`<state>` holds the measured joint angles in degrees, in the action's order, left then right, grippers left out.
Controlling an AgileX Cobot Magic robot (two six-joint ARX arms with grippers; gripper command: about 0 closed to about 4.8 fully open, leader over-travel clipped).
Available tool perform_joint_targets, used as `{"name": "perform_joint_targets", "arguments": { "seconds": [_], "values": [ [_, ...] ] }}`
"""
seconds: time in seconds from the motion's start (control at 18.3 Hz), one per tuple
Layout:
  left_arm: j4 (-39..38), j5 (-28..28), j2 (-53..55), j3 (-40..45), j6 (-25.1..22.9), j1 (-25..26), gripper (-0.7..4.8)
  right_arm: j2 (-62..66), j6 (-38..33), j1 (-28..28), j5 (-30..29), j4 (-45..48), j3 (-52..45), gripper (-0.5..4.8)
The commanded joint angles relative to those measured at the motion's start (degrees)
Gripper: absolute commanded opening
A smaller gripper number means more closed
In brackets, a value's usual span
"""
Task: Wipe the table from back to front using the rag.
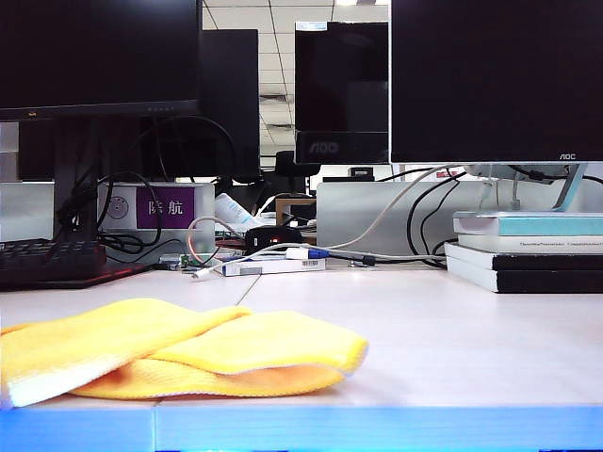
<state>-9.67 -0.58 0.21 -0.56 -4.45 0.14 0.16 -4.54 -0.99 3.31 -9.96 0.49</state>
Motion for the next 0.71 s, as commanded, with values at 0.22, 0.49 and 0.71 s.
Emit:
{"name": "perform_joint_targets", "arguments": {
  "seconds": [0.22,0.49,0.71],
  "values": [
    [-1.07,0.37,-0.13,0.13,0.61,-0.09,-0.05,0.02,-0.15,0.02,-0.04,0.20,-0.42,0.00],
    [0.55,0.39,-0.13,-0.11,2.19,-0.09,-0.05,-0.04,-0.83,-0.04,-0.04,1.79,0.33,-0.01],
    [3.23,-0.76,0.46,-5.11,10.91,-0.07,-0.05,0.35,-5.31,-0.09,3.23,2.21,6.91,-0.01]
  ]
}}
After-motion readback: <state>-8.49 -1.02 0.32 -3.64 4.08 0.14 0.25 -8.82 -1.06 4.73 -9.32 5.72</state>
